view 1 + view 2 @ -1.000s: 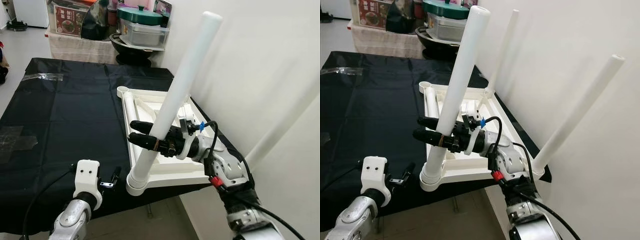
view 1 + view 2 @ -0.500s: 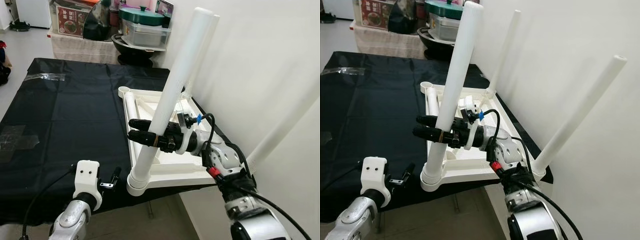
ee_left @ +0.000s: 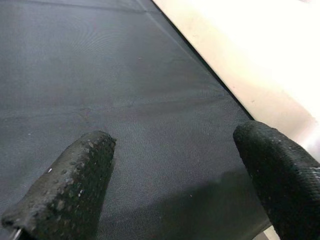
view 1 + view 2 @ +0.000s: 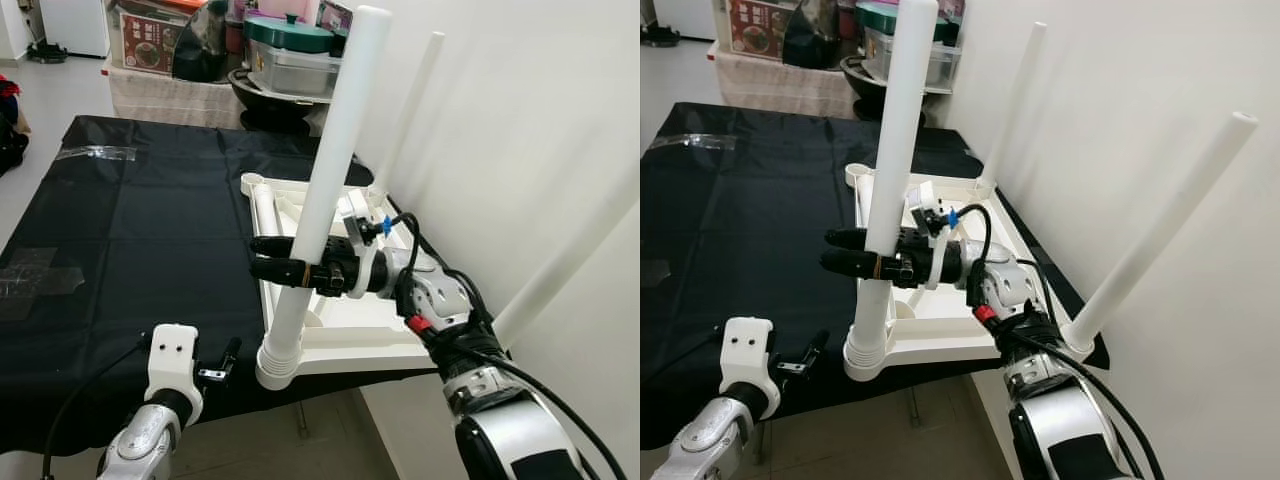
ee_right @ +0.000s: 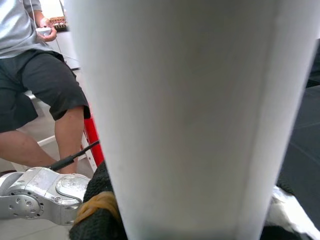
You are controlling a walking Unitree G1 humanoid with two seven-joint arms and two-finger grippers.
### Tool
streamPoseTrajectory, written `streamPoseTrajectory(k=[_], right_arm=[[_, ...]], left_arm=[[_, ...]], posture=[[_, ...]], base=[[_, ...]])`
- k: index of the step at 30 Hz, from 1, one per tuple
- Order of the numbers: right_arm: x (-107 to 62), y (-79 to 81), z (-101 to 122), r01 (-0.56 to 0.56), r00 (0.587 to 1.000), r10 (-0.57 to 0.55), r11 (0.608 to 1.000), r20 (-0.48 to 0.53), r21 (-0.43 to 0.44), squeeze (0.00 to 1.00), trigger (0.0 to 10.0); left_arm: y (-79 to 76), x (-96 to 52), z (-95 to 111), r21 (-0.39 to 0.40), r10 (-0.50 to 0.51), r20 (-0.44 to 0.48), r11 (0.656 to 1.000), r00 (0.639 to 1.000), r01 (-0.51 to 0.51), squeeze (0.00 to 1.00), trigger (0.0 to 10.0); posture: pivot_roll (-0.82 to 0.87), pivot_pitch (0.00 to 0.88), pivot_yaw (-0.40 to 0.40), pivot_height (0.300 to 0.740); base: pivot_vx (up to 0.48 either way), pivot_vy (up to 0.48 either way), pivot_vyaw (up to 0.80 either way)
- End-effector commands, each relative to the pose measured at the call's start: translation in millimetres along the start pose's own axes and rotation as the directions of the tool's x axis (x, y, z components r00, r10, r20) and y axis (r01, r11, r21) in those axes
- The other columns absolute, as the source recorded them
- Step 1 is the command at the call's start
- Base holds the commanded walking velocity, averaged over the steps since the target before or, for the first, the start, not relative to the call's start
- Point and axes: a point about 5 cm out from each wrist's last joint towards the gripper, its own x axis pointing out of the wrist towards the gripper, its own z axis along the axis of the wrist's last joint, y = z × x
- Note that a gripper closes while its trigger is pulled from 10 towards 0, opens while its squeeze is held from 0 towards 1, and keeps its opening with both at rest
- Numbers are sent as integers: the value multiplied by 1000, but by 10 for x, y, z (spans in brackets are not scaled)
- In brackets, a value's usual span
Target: Building children table
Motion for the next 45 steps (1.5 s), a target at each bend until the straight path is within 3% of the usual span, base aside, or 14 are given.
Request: streamPoseTrajectory(k=[1, 18, 27, 28, 32, 35, 41, 44, 45], right_arm=[[2, 21, -217, -13, 998, 17, 997, -52, 82, 0, 10000], [-92, -47, -211, 32, 998, -28, 997, -50, 66, 0, 10000], [-148, -81, -256, 129, 992, -127, 989, -20, 73, 0, 10000], [-241, -115, -310, 218, 976, -216, 973, -23, 82, 0, 10000], [-359, -146, -399, 338, 941, -336, 938, -43, 75, 0, 10000], [-378, -153, -418, 364, 931, -361, 929, -48, 72, 0, 10000], [-473, -174, -563, 520, 850, -514, 854, -117, 29, 0, 10000], [-515, -197, -593, 615, 777, -613, 788, -143, -29, 0, 10000], [-515, -197, -593, 615, 777, -613, 788, -143, -29, 0, 10000]], left_arm=[[-49, -6, -13, -4, -11, -10, 1000, 1000, 11, 0, 10000], [-48, -7, -23, -4, -14, -15, 1000, 1000, 14, 0, 10000], [-43, -4, -20, -3, -16, -16, 1000, 1000, 16, 0, 10000], [-42, 4, -17, -3, -18, -16, 1000, 1000, 18, 0, 10000], [-37, 18, -13, -4, -18, -15, 1000, 1000, 18, 0, 10000], [-34, 21, -12, -3, -18, -14, 1000, 1000, 18, 0, 10000], [-26, 36, -6, -2, -18, -11, 1000, 1000, 18, 0, 10000], [-19, 37, -6, -1, -16, -10, 1000, 1000, 16, 0, 10000], [-19, 37, -6, -1, -16, -10, 1000, 1000, 16, 0, 10000]], posture=[[198, 0, -220, 740], [192, 0, -214, 740], [184, 0, -205, 740], [176, 0, -200, 740], [173, 0, -197, 740], [172, 0, -195, 740], [170, 0, -192, 740], [170, 0, -192, 740], [170, 0, -192, 740]], base=[[0, 0, 0], [0, 0, 0], [0, 0, 0], [0, 0, 0], [0, 0, 0], [0, 0, 0], [0, 0, 0], [0, 0, 0], [0, 0, 0]])
